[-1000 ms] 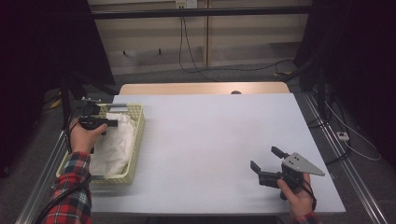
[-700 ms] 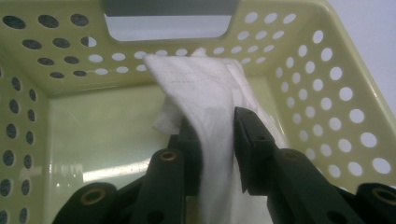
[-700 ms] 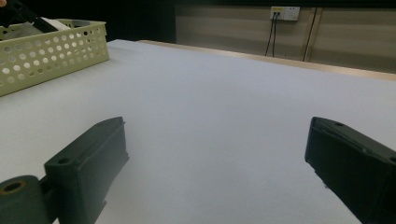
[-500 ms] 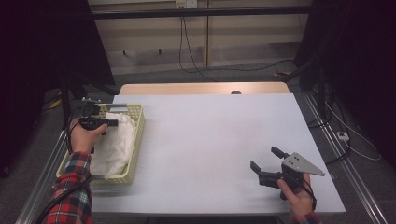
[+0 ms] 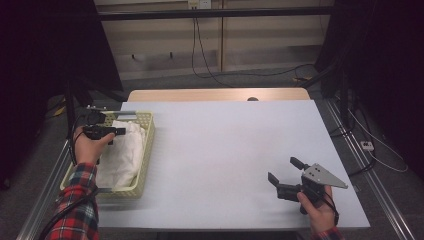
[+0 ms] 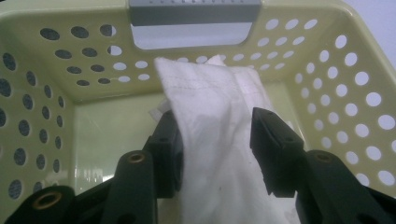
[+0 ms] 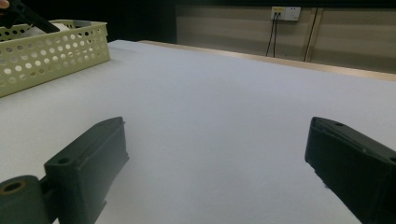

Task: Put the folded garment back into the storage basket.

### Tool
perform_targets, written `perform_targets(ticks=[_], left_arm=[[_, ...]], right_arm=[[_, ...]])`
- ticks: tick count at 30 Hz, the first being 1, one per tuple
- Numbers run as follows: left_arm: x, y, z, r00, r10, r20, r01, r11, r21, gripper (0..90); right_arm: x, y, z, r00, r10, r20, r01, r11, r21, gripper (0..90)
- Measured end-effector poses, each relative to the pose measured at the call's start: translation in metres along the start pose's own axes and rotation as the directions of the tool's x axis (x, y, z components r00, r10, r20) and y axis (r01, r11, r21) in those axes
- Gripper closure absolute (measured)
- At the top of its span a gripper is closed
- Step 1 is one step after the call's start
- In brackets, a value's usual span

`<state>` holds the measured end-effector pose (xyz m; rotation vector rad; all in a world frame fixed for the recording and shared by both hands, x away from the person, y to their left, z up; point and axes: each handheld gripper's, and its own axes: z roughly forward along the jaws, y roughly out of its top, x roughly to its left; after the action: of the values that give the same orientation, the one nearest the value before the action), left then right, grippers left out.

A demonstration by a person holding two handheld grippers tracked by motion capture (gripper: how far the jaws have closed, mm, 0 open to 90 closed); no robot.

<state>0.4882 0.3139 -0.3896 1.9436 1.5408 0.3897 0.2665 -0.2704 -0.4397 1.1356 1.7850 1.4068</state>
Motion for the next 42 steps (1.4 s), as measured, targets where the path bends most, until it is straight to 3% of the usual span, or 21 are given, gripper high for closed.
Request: perform_targets(ticks=[10, 17, 26, 29, 42], left_arm=[[0.003, 0.000, -0.002, 0.9998, -0.005, -0.017, 0.004, 0.9999, -0.016, 48.9], [0.008, 0.000, -0.008, 0.9993, -0.026, -0.027, 0.025, 0.9994, -0.023, 36.4], [0.001, 0.006, -0.013, 0.9998, -0.003, 0.020, 0.004, 0.9997, -0.022, 32.3], [-0.004, 0.007, -0.012, 0.9983, -0.002, 0.057, 0.003, 0.9999, -0.013, 31.1], [-0.019, 0.012, -0.020, 0.9930, 0.028, 0.115, -0.025, 0.9992, -0.030, 29.1]], right_arm=[[-0.001, 0.000, 0.000, 1.0000, 0.002, 0.002, -0.002, 1.000, 0.001, 5.5], [-0.001, 0.000, -0.001, 1.0000, 0.001, 0.004, -0.001, 1.000, 0.000, 5.5], [-0.002, 0.001, -0.004, 0.9999, 0.003, 0.012, -0.003, 1.000, -0.003, 5.4], [-0.003, 0.001, -0.004, 0.9999, 0.003, 0.014, -0.003, 1.000, -0.004, 5.5], [-0.001, 0.000, -0.002, 1.0000, -0.001, 0.006, 0.000, 1.000, 0.007, 5.5]])
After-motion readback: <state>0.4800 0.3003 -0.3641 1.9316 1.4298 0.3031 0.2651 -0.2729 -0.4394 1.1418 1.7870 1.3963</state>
